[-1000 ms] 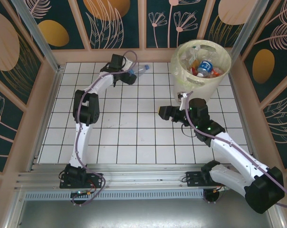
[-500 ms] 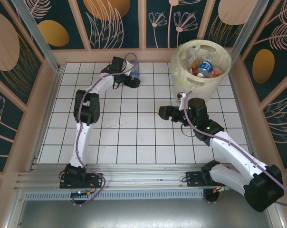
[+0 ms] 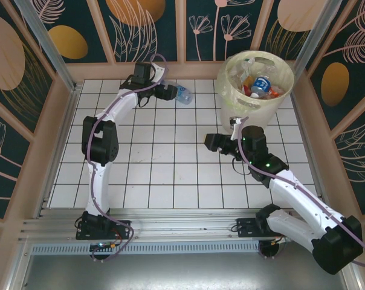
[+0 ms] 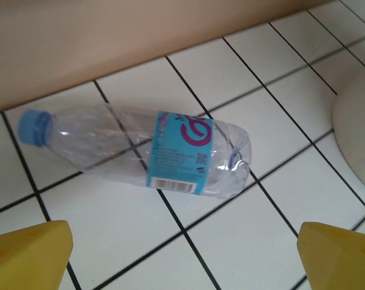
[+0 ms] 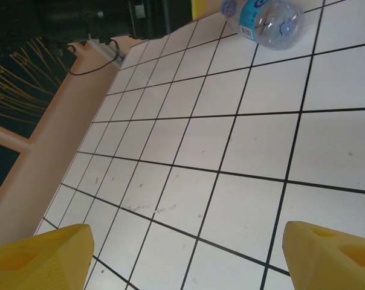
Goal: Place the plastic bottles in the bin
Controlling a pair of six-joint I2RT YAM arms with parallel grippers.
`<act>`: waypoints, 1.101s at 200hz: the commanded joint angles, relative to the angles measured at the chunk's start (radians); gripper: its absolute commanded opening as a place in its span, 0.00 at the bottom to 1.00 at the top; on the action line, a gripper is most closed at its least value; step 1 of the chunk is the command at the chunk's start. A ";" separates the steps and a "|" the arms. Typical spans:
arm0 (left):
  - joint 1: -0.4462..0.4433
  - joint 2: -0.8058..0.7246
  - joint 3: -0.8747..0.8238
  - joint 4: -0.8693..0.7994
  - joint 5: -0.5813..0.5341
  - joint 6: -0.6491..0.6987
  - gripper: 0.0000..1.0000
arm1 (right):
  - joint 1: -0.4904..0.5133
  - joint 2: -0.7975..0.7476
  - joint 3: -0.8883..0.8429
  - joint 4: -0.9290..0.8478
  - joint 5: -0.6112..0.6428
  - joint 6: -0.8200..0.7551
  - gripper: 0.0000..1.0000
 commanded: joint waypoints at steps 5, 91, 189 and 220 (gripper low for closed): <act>0.006 0.044 0.021 0.052 -0.018 -0.130 0.98 | 0.008 -0.012 0.048 -0.024 0.051 0.013 0.83; 0.006 0.052 -0.045 0.142 -0.056 -0.140 0.99 | 0.008 0.026 0.066 -0.022 0.064 0.020 0.84; 0.006 0.204 0.120 0.034 -0.125 0.030 0.97 | 0.008 0.012 0.037 -0.021 0.057 0.037 0.83; 0.006 0.235 0.108 0.052 -0.041 -0.029 0.93 | 0.008 0.002 0.039 -0.033 0.067 0.035 0.83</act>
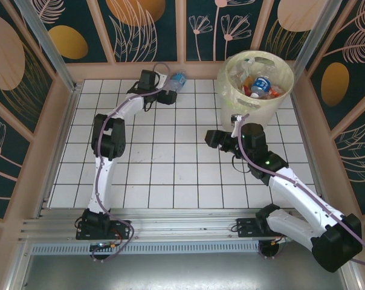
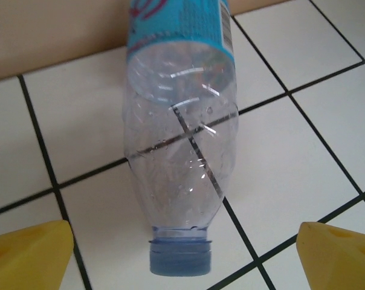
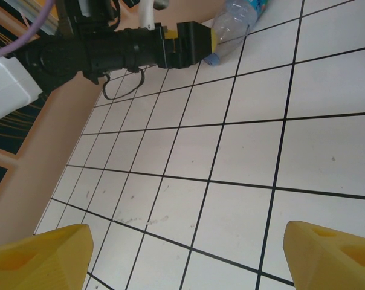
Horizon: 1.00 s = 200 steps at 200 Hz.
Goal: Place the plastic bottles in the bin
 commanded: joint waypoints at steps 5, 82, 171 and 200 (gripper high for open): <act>0.007 0.038 0.016 0.006 0.082 -0.047 0.92 | 0.007 -0.021 0.000 -0.013 0.018 0.015 0.83; 0.007 0.090 0.058 0.005 0.100 -0.126 0.83 | 0.007 -0.024 -0.003 -0.016 0.020 0.015 0.83; 0.007 0.113 0.084 -0.004 0.058 -0.186 0.71 | 0.007 -0.023 -0.001 -0.018 0.023 0.015 0.83; 0.006 0.133 0.111 -0.035 0.031 -0.189 0.71 | 0.007 -0.023 -0.001 -0.019 0.023 0.016 0.83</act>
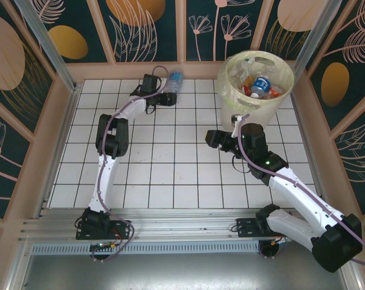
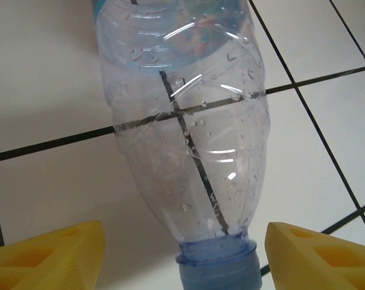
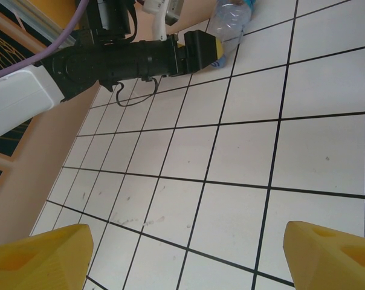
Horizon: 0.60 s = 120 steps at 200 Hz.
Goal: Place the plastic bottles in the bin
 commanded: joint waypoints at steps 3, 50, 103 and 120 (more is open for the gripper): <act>0.004 0.033 0.037 -0.032 -0.031 -0.018 0.72 | 0.006 -0.021 0.000 -0.013 0.009 0.016 0.83; 0.003 0.039 0.036 -0.025 -0.012 -0.013 0.67 | 0.006 -0.011 0.009 -0.011 0.005 0.017 0.83; 0.004 0.043 0.036 0.016 0.041 -0.036 0.52 | 0.006 0.011 0.018 -0.012 0.001 0.020 0.83; 0.003 0.043 0.036 0.027 0.056 -0.050 0.50 | 0.006 0.008 0.019 -0.015 0.002 0.020 0.83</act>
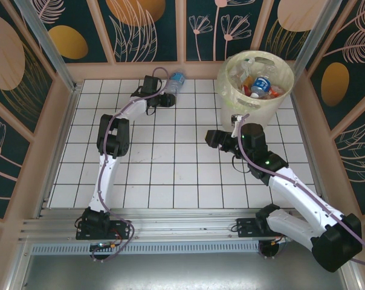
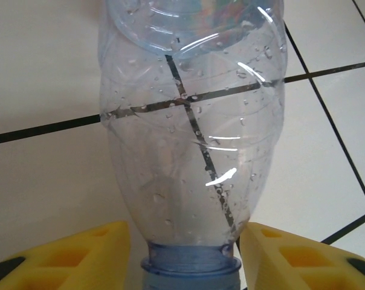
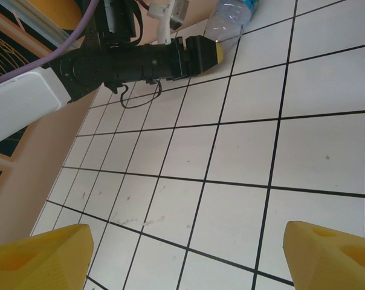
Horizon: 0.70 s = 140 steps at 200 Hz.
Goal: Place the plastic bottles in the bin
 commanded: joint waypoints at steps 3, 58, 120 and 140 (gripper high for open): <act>0.004 0.022 0.027 0.034 0.045 -0.025 0.49 | 0.006 0.004 0.018 -0.015 0.003 0.017 0.83; 0.004 -0.032 -0.051 0.051 0.078 -0.030 0.38 | 0.006 0.007 0.015 -0.017 0.005 0.017 0.83; -0.018 -0.191 -0.256 0.116 0.094 -0.069 0.34 | 0.006 -0.001 0.014 -0.021 0.004 0.015 0.83; -0.027 -0.240 -0.338 0.139 0.095 -0.078 0.34 | 0.006 0.023 0.014 -0.010 0.001 0.026 0.83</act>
